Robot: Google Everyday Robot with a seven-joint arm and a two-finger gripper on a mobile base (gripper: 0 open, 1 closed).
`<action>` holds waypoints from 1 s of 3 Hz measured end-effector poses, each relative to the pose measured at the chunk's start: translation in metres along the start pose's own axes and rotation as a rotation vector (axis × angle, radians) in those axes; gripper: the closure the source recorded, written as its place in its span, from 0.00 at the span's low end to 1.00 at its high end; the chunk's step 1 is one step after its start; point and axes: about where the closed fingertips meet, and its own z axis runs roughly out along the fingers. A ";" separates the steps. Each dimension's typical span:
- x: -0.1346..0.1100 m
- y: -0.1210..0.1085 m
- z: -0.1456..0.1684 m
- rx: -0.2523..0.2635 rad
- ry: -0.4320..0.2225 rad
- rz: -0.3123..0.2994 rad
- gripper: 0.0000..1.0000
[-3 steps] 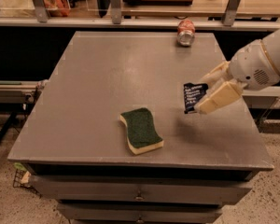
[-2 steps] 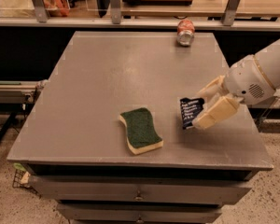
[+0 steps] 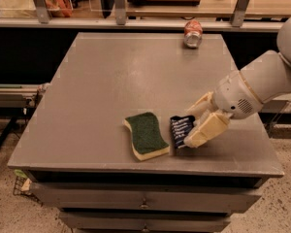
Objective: Move rxbar blueberry near sponge
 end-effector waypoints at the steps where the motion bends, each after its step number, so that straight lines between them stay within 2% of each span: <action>1: -0.010 0.007 0.014 -0.033 -0.005 -0.017 0.29; 2: -0.019 0.005 0.011 -0.031 0.012 -0.033 0.01; 3: -0.019 -0.011 -0.018 0.027 0.033 -0.027 0.00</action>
Offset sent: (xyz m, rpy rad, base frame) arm 0.0037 0.0229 0.0091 -0.0125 -0.0033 0.0517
